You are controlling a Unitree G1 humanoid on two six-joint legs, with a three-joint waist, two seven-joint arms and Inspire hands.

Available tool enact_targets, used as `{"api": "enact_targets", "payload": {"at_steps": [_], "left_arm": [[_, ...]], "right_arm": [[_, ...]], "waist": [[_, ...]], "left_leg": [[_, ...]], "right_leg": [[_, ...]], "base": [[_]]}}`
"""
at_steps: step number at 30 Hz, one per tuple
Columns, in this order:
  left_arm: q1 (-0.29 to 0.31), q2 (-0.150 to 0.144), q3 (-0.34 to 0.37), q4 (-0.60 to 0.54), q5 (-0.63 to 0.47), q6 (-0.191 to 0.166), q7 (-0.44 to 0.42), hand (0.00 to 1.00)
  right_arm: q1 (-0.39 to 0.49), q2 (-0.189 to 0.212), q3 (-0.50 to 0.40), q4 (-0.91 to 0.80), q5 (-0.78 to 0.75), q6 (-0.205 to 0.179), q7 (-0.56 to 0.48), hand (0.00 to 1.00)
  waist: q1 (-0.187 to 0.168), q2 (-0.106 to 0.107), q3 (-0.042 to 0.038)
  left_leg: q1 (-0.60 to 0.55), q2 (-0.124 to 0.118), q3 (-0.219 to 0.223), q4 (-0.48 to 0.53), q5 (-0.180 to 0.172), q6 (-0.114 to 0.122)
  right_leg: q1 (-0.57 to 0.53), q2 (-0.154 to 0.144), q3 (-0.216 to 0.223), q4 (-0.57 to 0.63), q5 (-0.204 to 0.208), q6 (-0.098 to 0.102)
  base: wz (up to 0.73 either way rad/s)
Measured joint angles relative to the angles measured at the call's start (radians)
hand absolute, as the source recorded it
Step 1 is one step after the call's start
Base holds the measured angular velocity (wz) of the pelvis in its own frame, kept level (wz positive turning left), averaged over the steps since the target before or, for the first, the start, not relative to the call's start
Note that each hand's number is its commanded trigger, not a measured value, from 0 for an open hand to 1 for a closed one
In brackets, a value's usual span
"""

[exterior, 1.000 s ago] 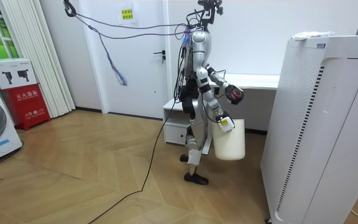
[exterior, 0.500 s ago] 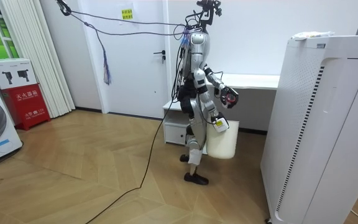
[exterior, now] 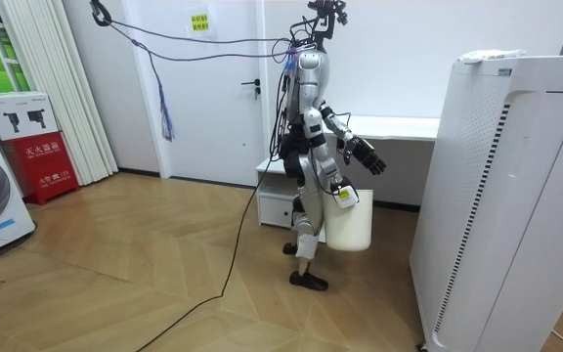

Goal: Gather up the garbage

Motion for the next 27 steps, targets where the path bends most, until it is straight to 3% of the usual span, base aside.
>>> {"api": "enact_targets", "payload": {"at_steps": [10, 12, 15, 18, 20, 24, 27], "left_arm": [[-0.002, 0.01, -0.014, -0.026, 0.074, -0.021, 0.038, 0.0], [-0.002, 0.017, -0.006, -0.062, 0.126, -0.021, 0.053, 0.0], [-0.002, 0.049, -0.002, -0.183, 0.196, -0.034, 0.089, 0.0], [-0.007, 0.07, 0.025, -0.282, 0.278, -0.095, 0.164, 0.0], [-0.007, 0.071, 0.042, -0.32, 0.328, -0.12, 0.228, 0.0], [-0.007, 0.088, 0.094, -0.371, 0.375, -0.131, 0.285, 0.0], [-0.007, 0.106, 0.158, -0.403, 0.443, -0.131, 0.351, 0.0]], "right_arm": [[0.016, 0.014, 0.001, 0.014, 0.0, 0.0, -0.008, 1.0], [0.026, 0.009, 0.001, 0.014, -0.001, -0.002, -0.01, 1.0], [0.059, -0.007, 0.0, 0.01, 0.007, -0.013, -0.006, 1.0], [0.078, -0.012, -0.002, -0.005, 0.007, -0.013, -0.013, 1.0], [0.096, -0.011, -0.028, -0.029, 0.007, -0.013, -0.019, 1.0], [0.114, -0.011, -0.073, -0.051, 0.007, -0.015, -0.02, 1.0], [0.141, -0.008, -0.076, -0.058, 0.007, -0.013, -0.027, 1.0]], "waist": [[-0.01, -0.002, 0.0004], [-0.011, -0.002, 0.0007], [-0.015, -0.002, -0.0008], [-0.022, -0.004, -0.0039], [-0.021, -0.006, -0.0105], [-0.013, -0.01, -0.0141], [0.016, -0.021, -0.018]], "left_leg": [[0.037, -0.004, -0.001, -0.007, -0.002, 0.002], [0.053, -0.004, 0.0, -0.011, -0.002, 0.003], [0.069, -0.003, -0.001, -0.012, -0.009, 0.006], [0.094, -0.004, 0.001, -0.015, -0.013, 0.008], [0.125, -0.004, 0.011, -0.03, -0.015, 0.009], [0.147, -0.003, 0.039, -0.028, -0.024, 0.012], [0.182, 0.007, 0.099, -0.035, -0.042, 0.011]], "right_leg": [[0.033, -0.003, 0.005, 0.006, -0.015, 0.007], [0.05, -0.003, 0.004, 0.003, -0.018, 0.009], [0.075, -0.002, 0.001, -0.003, -0.02, 0.011], [0.096, -0.002, 0.003, -0.01, -0.019, 0.014], [0.115, -0.002, 0.004, -0.013, -0.019, 0.015], [0.122, 0.002, 0.021, -0.014, -0.019, 0.016], [0.124, 0.015, 0.052, -0.015, -0.017, 0.016]], "base": [[0.01], [0.02], [0.01], [-0.04], [-0.15], [-0.24], [-0.62]]}}
